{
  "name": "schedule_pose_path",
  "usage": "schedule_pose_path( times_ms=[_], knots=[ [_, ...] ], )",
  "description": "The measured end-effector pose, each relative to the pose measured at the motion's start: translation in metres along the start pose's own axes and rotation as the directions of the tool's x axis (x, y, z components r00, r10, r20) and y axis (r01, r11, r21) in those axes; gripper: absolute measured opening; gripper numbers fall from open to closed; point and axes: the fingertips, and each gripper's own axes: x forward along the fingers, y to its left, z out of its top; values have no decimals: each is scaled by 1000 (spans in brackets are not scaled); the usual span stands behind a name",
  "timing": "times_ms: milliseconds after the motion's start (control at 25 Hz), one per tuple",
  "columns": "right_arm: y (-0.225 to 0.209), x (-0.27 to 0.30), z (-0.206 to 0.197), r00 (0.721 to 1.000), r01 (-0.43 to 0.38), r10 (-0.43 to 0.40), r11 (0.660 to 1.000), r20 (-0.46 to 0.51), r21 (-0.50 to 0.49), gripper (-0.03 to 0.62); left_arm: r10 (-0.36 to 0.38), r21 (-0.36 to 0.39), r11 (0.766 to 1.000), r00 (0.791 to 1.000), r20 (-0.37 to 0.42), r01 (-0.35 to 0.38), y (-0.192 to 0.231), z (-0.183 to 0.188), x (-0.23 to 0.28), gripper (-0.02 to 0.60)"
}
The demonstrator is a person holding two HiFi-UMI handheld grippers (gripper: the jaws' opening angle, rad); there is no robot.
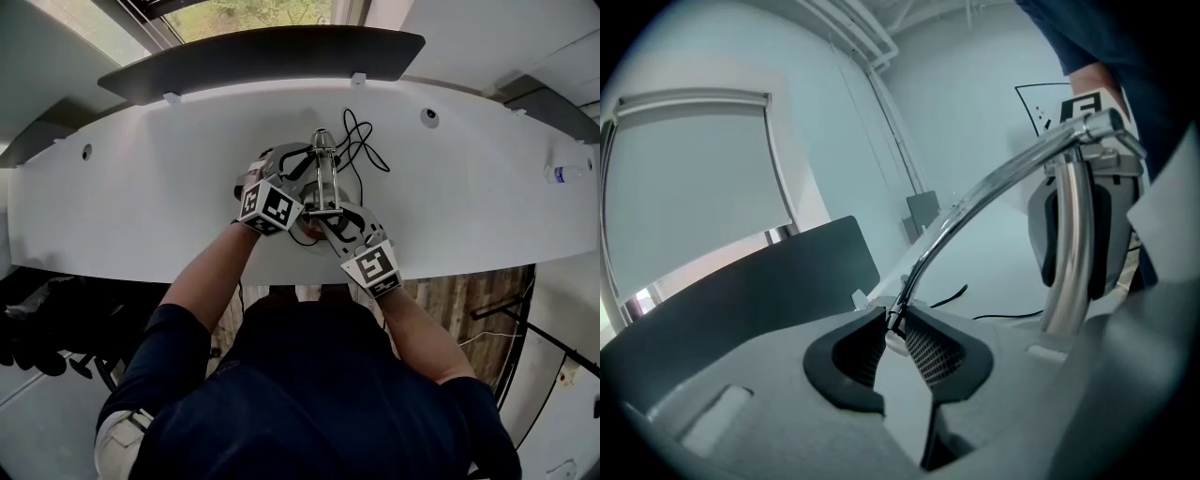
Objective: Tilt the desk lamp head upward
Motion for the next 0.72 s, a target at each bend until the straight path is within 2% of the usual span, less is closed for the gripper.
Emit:
schedule_pose_path(
  times_ms=[160, 320, 720],
  knots=[
    [0, 0, -2, 1000, -2, 2, 1000, -4, 1, 138, 61, 20, 998, 998, 23, -62, 19, 16, -4, 71],
    [-1, 1, -1, 1000, 0, -1, 1000, -7, -8, 138, 107, 73, 991, 993, 59, -111, 37, 39, -11, 71],
    [0, 0, 1, 1000, 0, 0, 1000, -11, 12, 138, 162, 160, 971, 982, 102, -177, 57, 76, -30, 71]
  ],
)
